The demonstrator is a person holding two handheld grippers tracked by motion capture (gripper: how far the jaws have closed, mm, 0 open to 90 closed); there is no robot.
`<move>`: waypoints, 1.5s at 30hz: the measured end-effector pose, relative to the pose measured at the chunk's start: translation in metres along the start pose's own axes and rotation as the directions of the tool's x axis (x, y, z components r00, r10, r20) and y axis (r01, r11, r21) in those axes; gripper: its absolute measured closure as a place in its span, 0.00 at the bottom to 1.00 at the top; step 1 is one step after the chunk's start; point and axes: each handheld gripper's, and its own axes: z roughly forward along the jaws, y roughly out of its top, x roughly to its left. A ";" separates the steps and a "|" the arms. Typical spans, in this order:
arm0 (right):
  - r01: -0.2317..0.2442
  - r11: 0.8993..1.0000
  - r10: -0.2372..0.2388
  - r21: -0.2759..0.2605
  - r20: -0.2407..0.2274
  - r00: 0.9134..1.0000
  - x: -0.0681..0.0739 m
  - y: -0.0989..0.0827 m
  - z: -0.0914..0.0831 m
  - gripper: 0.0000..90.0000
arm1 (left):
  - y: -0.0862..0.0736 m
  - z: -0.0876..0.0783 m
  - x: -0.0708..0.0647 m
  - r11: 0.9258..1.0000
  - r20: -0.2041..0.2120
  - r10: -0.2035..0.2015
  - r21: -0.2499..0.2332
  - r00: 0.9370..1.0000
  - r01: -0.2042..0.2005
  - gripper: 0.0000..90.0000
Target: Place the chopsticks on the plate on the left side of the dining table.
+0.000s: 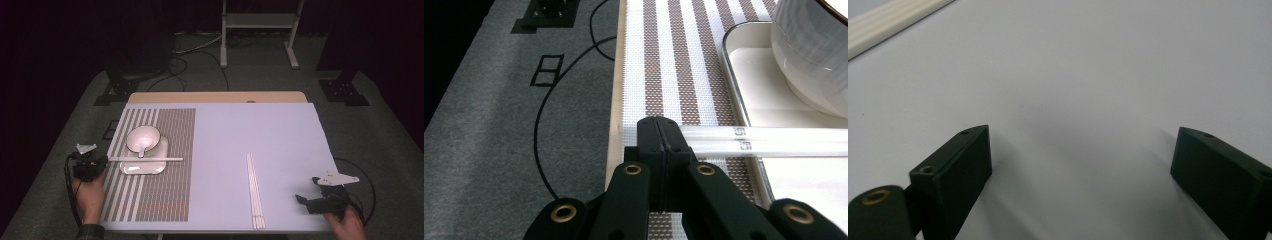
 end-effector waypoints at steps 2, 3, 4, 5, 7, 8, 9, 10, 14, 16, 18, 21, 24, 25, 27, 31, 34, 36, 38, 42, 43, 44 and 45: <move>0.000 1.000 0.000 0.000 0.000 1.000 0.000 0.000 0.000 0.09 | 0.000 -0.003 0.002 1.000 0.008 -0.009 -0.005 1.000 0.009 0.99; 0.000 1.000 0.000 0.000 0.000 1.000 0.000 0.000 0.000 0.09 | 0.000 -0.004 0.002 1.000 0.013 -0.016 -0.011 1.000 0.016 0.98; 0.000 1.000 0.000 0.000 0.000 1.000 0.000 0.000 0.000 0.09 | 0.001 -0.006 0.003 1.000 0.025 -0.019 -0.015 1.000 0.019 0.96; 0.000 1.000 0.000 0.000 0.000 1.000 0.000 0.000 0.000 0.09 | 0.001 -0.008 0.003 1.000 0.031 -0.018 -0.017 0.999 0.019 0.93; 0.000 1.000 0.000 0.000 0.000 1.000 0.000 0.000 0.000 0.09 | 0.002 -0.012 0.001 1.000 0.043 -0.005 -0.024 0.999 0.006 0.89; 0.001 1.000 -0.001 0.000 0.000 1.000 0.000 0.000 0.000 0.09 | 0.002 -0.015 0.000 1.000 0.048 0.004 -0.027 0.999 -0.002 0.86; 0.001 1.000 -0.001 -0.001 0.000 1.000 0.000 0.000 0.000 0.09 | 0.002 -0.018 -0.001 1.000 0.054 0.006 -0.030 0.999 -0.004 0.83; 0.001 1.000 -0.001 -0.001 0.000 1.000 0.000 0.000 0.000 0.09 | 0.002 -0.020 -0.001 0.999 0.060 0.009 -0.031 0.998 -0.007 0.81; 0.001 1.000 -0.001 -0.001 0.000 1.000 0.000 0.000 0.000 0.09 | 0.001 -0.026 -0.004 0.999 0.112 0.012 -0.034 0.994 -0.008 0.69; 0.001 1.000 -0.001 -0.002 0.000 1.000 0.000 0.000 0.000 0.09 | 0.000 -0.029 -0.006 0.999 0.114 0.020 -0.038 0.993 -0.016 0.63; 0.000 1.000 0.000 -0.002 0.000 1.000 0.000 0.000 0.000 0.09 | -0.001 -0.032 -0.007 0.999 0.131 0.026 -0.037 0.991 -0.021 0.56; 0.000 1.000 0.000 -0.002 0.000 1.000 0.000 0.000 0.000 0.09 | -0.003 -0.037 -0.012 0.999 0.143 0.044 -0.032 0.989 -0.040 0.44; 0.001 1.000 -0.001 -0.002 0.000 1.000 0.000 0.000 0.000 0.09 | -0.005 -0.042 -0.016 0.998 0.157 0.056 -0.038 0.986 -0.050 0.34; 0.001 1.000 -0.001 -0.002 0.000 1.000 0.000 0.000 0.000 0.09 | -0.006 -0.044 -0.017 0.998 0.162 0.059 -0.038 0.985 -0.054 0.30; 0.002 1.000 -0.002 -0.001 0.000 1.000 0.000 0.000 0.000 0.09 | -0.007 -0.046 -0.021 0.997 0.175 0.072 -0.037 0.982 -0.066 0.25; 0.001 1.000 -0.001 -0.002 0.000 1.000 0.000 0.000 0.000 0.09 | -0.010 -0.049 -0.033 0.993 0.179 0.121 -0.024 0.976 -0.119 0.13; 0.001 1.000 -0.001 -0.002 0.000 1.000 0.000 0.000 0.000 0.09 | -0.014 -0.051 -0.040 0.990 0.178 0.143 -0.013 0.974 -0.143 0.04; 0.001 1.000 -0.001 -0.001 0.000 1.000 0.000 0.000 0.000 0.09 | -0.016 -0.052 -0.044 0.988 0.185 0.154 -0.011 0.971 -0.155 0.01; 0.000 1.000 0.000 -0.001 0.000 1.000 0.000 0.000 0.000 0.09 | -0.017 -0.054 -0.048 0.986 0.191 0.164 -0.008 0.968 -0.166 0.00; 0.001 1.000 -0.001 -0.001 0.000 1.000 0.000 0.000 0.000 0.09 | -0.020 -0.057 -0.057 0.982 0.214 0.185 -0.012 0.959 -0.187 0.00; 0.001 1.000 -0.001 -0.001 0.000 1.000 0.000 0.000 0.000 0.09 | -0.021 -0.058 -0.060 0.982 0.221 0.189 -0.015 0.957 -0.190 0.00; 0.001 1.000 -0.001 -0.001 0.000 1.000 0.000 0.000 0.000 0.09 | -0.022 -0.058 -0.063 0.981 0.232 0.194 -0.017 0.953 -0.196 0.00; 0.001 1.000 -0.001 -0.001 0.000 1.000 0.000 0.000 0.000 0.09 | -0.023 -0.059 -0.064 0.980 0.238 0.194 -0.018 0.952 -0.196 0.00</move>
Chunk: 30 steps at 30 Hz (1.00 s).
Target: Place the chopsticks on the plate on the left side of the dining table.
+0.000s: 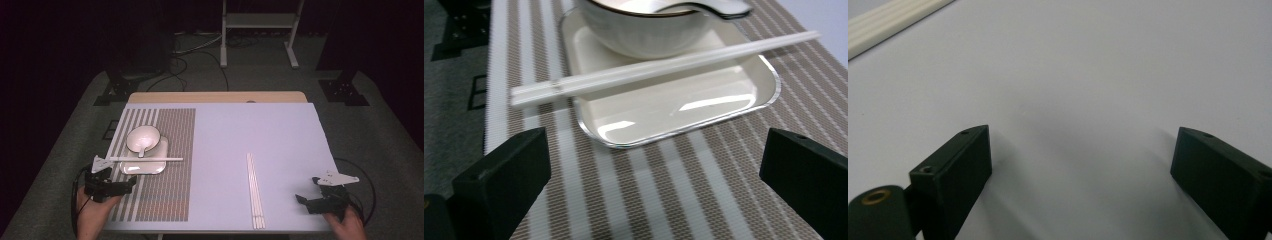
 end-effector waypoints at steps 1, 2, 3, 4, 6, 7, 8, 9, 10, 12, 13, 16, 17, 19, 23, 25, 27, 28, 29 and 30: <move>0.000 1.000 0.000 0.000 0.000 1.000 0.000 0.000 0.000 0.09 | 0.000 0.000 -0.004 1.000 0.011 0.009 -0.002 1.000 -0.009 0.00; 0.000 1.000 0.000 0.000 0.000 1.000 0.000 0.000 0.000 0.09 | 0.000 0.000 -0.007 1.000 0.022 0.018 -0.002 1.000 -0.018 0.00; 0.000 1.000 0.000 0.000 0.000 1.000 0.000 0.000 0.000 0.09 | 0.000 0.001 -0.010 1.000 0.033 0.025 -0.003 0.999 -0.025 0.00; 0.000 1.000 0.000 0.000 0.000 1.000 0.000 0.000 0.000 0.09 | 0.000 0.001 -0.012 1.000 0.041 0.029 -0.002 0.999 -0.029 0.00; 0.000 1.000 0.000 0.001 0.000 1.000 0.000 0.000 0.000 0.09 | 0.001 0.002 -0.020 0.999 0.054 0.044 -0.006 0.998 -0.044 0.00; 0.000 1.000 0.000 0.001 0.000 1.000 0.000 0.000 0.000 0.09 | 0.001 0.003 -0.023 0.999 0.064 0.049 -0.006 0.997 -0.049 0.00; 0.000 1.000 0.000 0.001 0.000 1.000 0.000 0.000 0.000 0.09 | 0.002 0.003 -0.025 0.999 0.073 0.054 -0.008 0.996 -0.053 0.00; 0.000 1.000 0.000 0.001 0.000 1.000 0.000 0.000 0.000 0.09 | 0.003 0.004 -0.028 0.998 0.082 0.061 -0.009 0.995 -0.061 0.00; 0.000 1.000 0.000 0.001 0.000 1.000 0.000 0.000 0.000 0.09 | 0.003 0.004 -0.031 0.998 0.095 0.062 -0.012 0.994 -0.061 0.00; 0.000 1.000 0.000 0.001 0.000 1.000 0.000 0.000 0.000 0.09 | 0.005 0.005 -0.037 0.998 0.112 0.070 -0.013 0.991 -0.069 0.00; 0.000 1.000 0.000 0.000 0.000 1.000 0.000 0.000 0.000 0.09 | 0.005 0.006 -0.040 0.997 0.117 0.079 -0.015 0.990 -0.077 0.00; 0.000 1.000 0.000 0.001 0.000 1.000 0.000 0.000 0.000 0.09 | 0.007 0.007 -0.048 0.995 0.133 0.101 -0.019 0.986 -0.099 0.00; 0.000 1.000 0.000 0.001 0.000 1.000 0.000 0.000 0.000 0.09 | 0.007 0.007 -0.051 0.994 0.139 0.106 -0.020 0.985 -0.104 0.00; 0.000 1.000 0.000 0.001 0.000 1.000 0.000 0.000 0.000 0.09 | 0.008 0.009 -0.056 0.994 0.156 0.111 -0.029 0.981 -0.108 0.00; 0.000 1.000 0.000 0.001 0.000 1.000 0.000 0.000 0.000 0.09 | 0.009 0.011 -0.067 0.991 0.183 0.135 -0.041 0.974 -0.130 0.00; 0.000 1.000 0.000 0.001 0.000 1.000 0.000 0.000 0.000 0.09 | 0.010 0.011 -0.072 0.989 0.194 0.147 -0.046 0.970 -0.141 0.00; 0.000 1.000 0.000 0.001 0.000 1.000 0.000 0.000 0.000 0.09 | 0.011 0.012 -0.077 0.988 0.208 0.153 -0.052 0.966 -0.146 0.00; 0.000 1.000 0.000 0.001 0.000 1.000 0.000 0.000 0.000 0.09 | 0.012 0.013 -0.080 0.987 0.217 0.156 -0.057 0.964 -0.147 0.00; 0.000 1.000 0.000 0.001 0.000 1.000 0.000 0.000 0.000 0.09 | 0.012 0.013 -0.082 0.987 0.223 0.159 -0.058 0.962 -0.150 0.00; 0.000 1.000 0.000 0.001 0.000 1.000 0.000 0.000 0.000 0.09 | 0.013 0.014 -0.083 0.987 0.227 0.162 -0.061 0.960 -0.152 0.00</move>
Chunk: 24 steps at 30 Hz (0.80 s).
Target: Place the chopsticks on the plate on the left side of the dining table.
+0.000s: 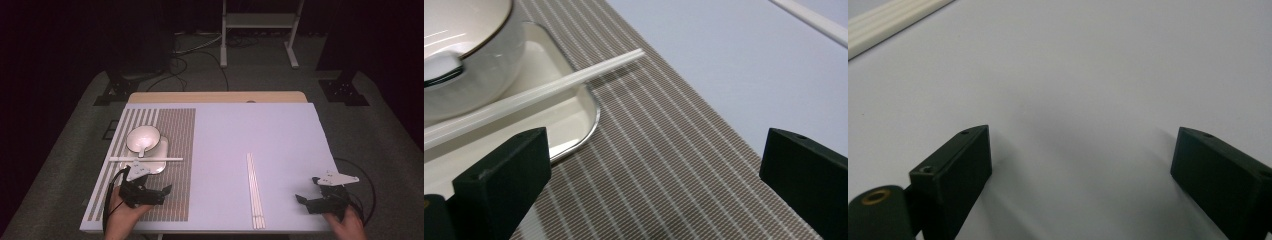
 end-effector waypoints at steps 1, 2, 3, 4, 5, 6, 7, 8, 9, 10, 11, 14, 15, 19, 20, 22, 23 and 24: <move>0.000 1.000 0.000 0.000 0.000 1.000 0.000 0.000 0.000 0.09 | 0.001 0.002 -0.002 1.000 0.006 0.006 0.000 1.000 -0.006 0.00; 0.000 1.000 0.000 0.000 0.000 1.000 0.000 0.000 0.000 0.09 | 0.002 0.003 -0.004 1.000 0.011 0.009 0.002 1.000 -0.009 0.00; 0.000 1.000 0.000 0.000 0.000 1.000 0.000 0.000 0.000 0.09 | 0.002 0.004 -0.006 1.000 0.014 0.014 0.003 1.000 -0.014 0.00; 0.000 1.000 0.000 0.000 0.000 1.000 0.000 0.000 0.000 0.09 | 0.003 0.006 -0.007 1.000 0.020 0.019 0.002 1.000 -0.019 0.00; 0.000 1.000 0.000 0.000 0.000 1.000 0.000 0.000 0.000 0.09 | 0.004 0.007 -0.009 1.000 0.025 0.020 0.002 0.999 -0.020 0.00; 0.000 1.000 0.000 0.000 0.000 1.000 0.000 0.000 0.000 0.09 | 0.005 0.009 -0.011 1.000 0.031 0.024 0.000 0.999 -0.024 0.00; 0.000 1.000 0.000 0.000 0.000 1.000 0.000 0.000 0.000 0.09 | 0.005 0.010 -0.012 1.000 0.034 0.025 -0.002 0.999 -0.025 0.00; 0.000 1.000 0.000 0.000 0.000 1.000 0.000 0.000 0.000 0.09 | 0.006 0.011 -0.013 1.000 0.038 0.029 -0.004 0.999 -0.029 0.00; 0.000 1.000 0.000 0.000 0.000 1.000 0.000 0.000 0.000 0.09 | 0.007 0.012 -0.015 0.999 0.041 0.033 -0.001 0.999 -0.033 0.00; 0.000 1.000 0.000 0.000 0.000 1.000 0.000 0.000 0.000 0.09 | 0.008 0.013 -0.015 0.999 0.046 0.035 -0.004 0.998 -0.035 0.00; 0.000 1.000 0.000 0.000 0.000 1.000 0.000 0.000 0.000 0.09 | 0.009 0.014 -0.017 0.999 0.050 0.039 -0.001 0.998 -0.039 0.00; 0.000 1.000 0.000 0.000 0.000 1.000 0.000 0.000 0.000 0.09 | 0.010 0.017 -0.021 0.999 0.062 0.049 -0.002 0.997 -0.049 0.00; 0.000 1.000 0.000 0.000 0.000 1.000 0.000 0.000 0.000 0.09 | 0.011 0.019 -0.023 0.999 0.066 0.052 -0.005 0.996 -0.051 0.00; 0.000 1.000 0.000 0.000 0.000 1.000 0.000 0.000 0.000 0.09 | 0.013 0.024 -0.029 0.998 0.080 0.069 -0.005 0.994 -0.068 0.00; 0.000 1.000 0.000 0.000 0.000 1.000 0.000 0.000 0.000 0.09 | 0.013 0.025 -0.031 0.998 0.083 0.068 -0.005 0.994 -0.068 0.00; 0.000 1.000 0.000 0.000 0.000 1.000 0.000 0.000 0.000 0.09 | 0.014 0.027 -0.033 0.997 0.091 0.076 -0.006 0.993 -0.076 0.00; 0.000 1.000 0.000 0.000 0.000 1.000 0.000 0.000 0.000 0.09 | 0.014 0.028 -0.034 0.997 0.093 0.077 -0.007 0.993 -0.076 0.00; 0.000 1.000 0.000 0.000 0.000 1.000 0.000 0.000 0.000 0.09 | 0.014 0.029 -0.035 0.997 0.098 0.081 -0.006 0.992 -0.081 0.00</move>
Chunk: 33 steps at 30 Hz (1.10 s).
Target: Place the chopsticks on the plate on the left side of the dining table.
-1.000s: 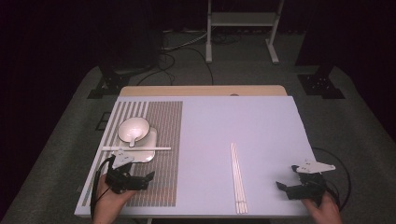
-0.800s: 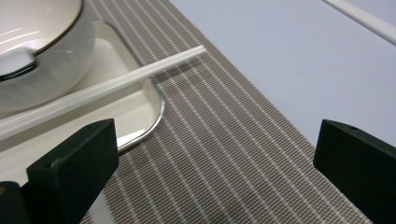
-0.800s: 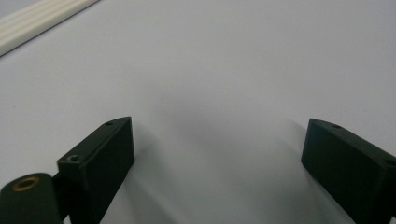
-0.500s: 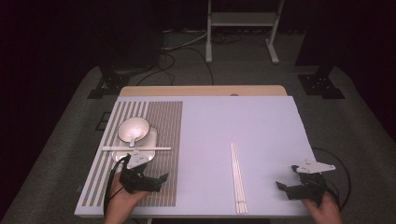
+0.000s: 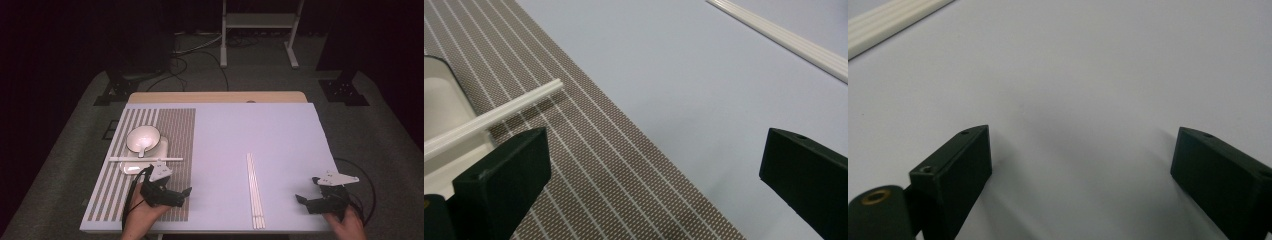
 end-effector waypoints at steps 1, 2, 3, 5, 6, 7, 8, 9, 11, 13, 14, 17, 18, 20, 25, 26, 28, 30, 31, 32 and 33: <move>0.000 1.000 0.000 0.000 0.000 1.000 0.000 0.000 0.000 0.09 | 0.000 0.001 -0.001 1.000 0.003 0.004 0.001 1.000 -0.004 0.00; 0.000 1.000 0.000 0.000 0.000 1.000 0.000 0.000 0.000 0.09 | 0.001 0.002 -0.002 1.000 0.007 0.007 0.002 1.000 -0.007 0.00; 0.000 1.000 0.000 0.000 0.000 1.000 0.000 0.000 0.000 0.09 | 0.001 0.003 -0.003 1.000 0.009 0.006 0.001 1.000 -0.006 0.00; 0.001 1.000 -0.001 0.000 0.000 1.000 0.000 0.000 0.000 0.09 | 0.001 0.007 -0.006 1.000 0.019 0.014 0.003 1.000 -0.014 0.00; 0.001 1.000 -0.001 0.000 0.000 1.000 0.000 0.000 0.000 0.09 | 0.002 0.007 -0.007 1.000 0.021 0.017 0.003 1.000 -0.017 0.00; 0.000 1.000 0.000 0.000 0.000 1.000 0.000 0.000 0.000 0.09 | 0.002 0.008 -0.008 1.000 0.025 0.018 0.005 1.000 -0.018 0.00; 0.000 1.000 0.000 0.000 0.000 1.000 0.000 0.000 0.000 0.09 | 0.002 0.010 -0.009 1.000 0.027 0.020 0.008 0.999 -0.021 0.00; 0.000 1.000 0.000 0.000 0.000 1.000 0.000 0.000 0.000 0.09 | 0.002 0.011 -0.010 1.000 0.031 0.022 0.009 0.999 -0.022 0.00; 0.000 1.000 0.000 0.000 0.000 1.000 0.000 0.000 0.000 0.09 | 0.002 0.013 -0.012 1.000 0.039 0.027 0.010 0.999 -0.027 0.00; 0.000 1.000 0.000 0.000 0.000 1.000 0.000 0.000 0.000 0.09 | 0.002 0.016 -0.013 0.999 0.049 0.031 0.012 0.998 -0.032 0.00; 0.000 1.000 0.000 0.000 0.000 1.000 0.000 0.000 0.000 0.09 | 0.002 0.017 -0.014 0.999 0.050 0.032 0.012 0.998 -0.033 0.00; 0.000 1.000 0.000 0.000 0.000 1.000 0.000 0.000 0.000 0.09 | 0.001 0.021 -0.016 0.999 0.065 0.039 0.018 0.997 -0.040 0.00; 0.000 1.000 0.000 0.000 0.000 1.000 0.000 0.000 0.000 0.09 | 0.001 0.022 -0.017 0.999 0.069 0.038 0.022 0.997 -0.040 0.00; 0.000 1.000 0.000 0.000 0.000 1.000 0.000 0.000 0.000 0.09 | 0.001 0.024 -0.018 0.999 0.076 0.042 0.025 0.996 -0.044 0.00; 0.000 1.000 0.000 0.000 0.000 1.000 0.000 0.000 0.000 0.09 | -0.001 0.031 -0.022 0.998 0.091 0.049 0.036 0.995 -0.053 0.00; 0.000 1.000 0.000 0.000 0.000 1.000 0.000 0.000 0.000 0.09 | -0.002 0.032 -0.023 0.998 0.095 0.052 0.040 0.994 -0.056 0.00; 0.000 1.000 0.000 0.000 0.000 1.000 0.000 0.000 0.000 0.09 | -0.002 0.034 -0.024 0.997 0.098 0.055 0.043 0.994 -0.060 0.00; 0.000 1.000 0.000 0.000 0.000 1.000 0.000 0.000 0.000 0.09 | -0.003 0.036 -0.025 0.997 0.102 0.059 0.046 0.993 -0.064 0.00; 0.000 1.000 0.000 0.000 0.000 1.000 0.000 0.000 0.000 0.09 | -0.003 0.037 -0.026 0.996 0.104 0.062 0.050 0.993 -0.067 0.00; 0.000 1.000 0.000 0.000 0.000 1.000 0.000 0.000 0.000 0.09 | -0.004 0.038 -0.026 0.997 0.106 0.060 0.050 0.993 -0.066 0.00; 0.000 1.000 0.000 0.000 0.000 1.000 0.000 0.000 0.000 0.09 | -0.004 0.039 -0.027 0.996 0.109 0.064 0.053 0.992 -0.070 0.00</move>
